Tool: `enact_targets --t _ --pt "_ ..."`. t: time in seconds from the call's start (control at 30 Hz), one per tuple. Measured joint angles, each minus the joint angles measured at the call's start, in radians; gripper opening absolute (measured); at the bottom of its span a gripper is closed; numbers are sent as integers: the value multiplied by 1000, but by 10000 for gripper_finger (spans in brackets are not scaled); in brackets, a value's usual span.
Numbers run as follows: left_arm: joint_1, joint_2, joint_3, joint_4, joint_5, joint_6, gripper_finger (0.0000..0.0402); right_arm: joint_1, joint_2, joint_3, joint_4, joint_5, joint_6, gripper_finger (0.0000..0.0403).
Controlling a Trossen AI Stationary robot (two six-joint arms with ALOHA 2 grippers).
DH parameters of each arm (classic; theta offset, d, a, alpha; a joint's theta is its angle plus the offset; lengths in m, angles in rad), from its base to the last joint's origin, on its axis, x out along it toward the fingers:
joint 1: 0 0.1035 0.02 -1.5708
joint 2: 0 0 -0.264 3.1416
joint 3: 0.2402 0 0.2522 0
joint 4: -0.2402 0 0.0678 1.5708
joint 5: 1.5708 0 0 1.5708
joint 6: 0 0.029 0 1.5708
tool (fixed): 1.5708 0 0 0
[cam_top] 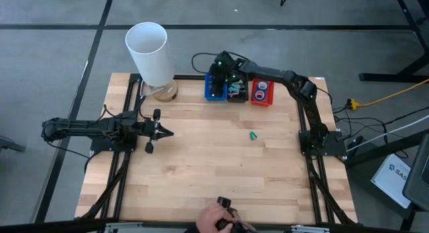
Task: Pick and place Stapler, Stapler remover, tape
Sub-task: Put the green stapler into the blue bin
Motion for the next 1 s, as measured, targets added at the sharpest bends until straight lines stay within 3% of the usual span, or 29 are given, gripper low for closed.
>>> enact_targets --t 0.2,0.37,0.8,1.0 --pt "0 0 0 0 0 0 16 -4 -4 0 -26 2 33 218" --pt "0 0 0 0 0 0 16 -4 -33 0 -60 -3 32 250" --pt "0 0 0 0 0 0 16 69 -97 -13 -208 -6 23 255" --pt "0 0 0 0 0 0 15 129 -186 -136 -198 3 -9 255"
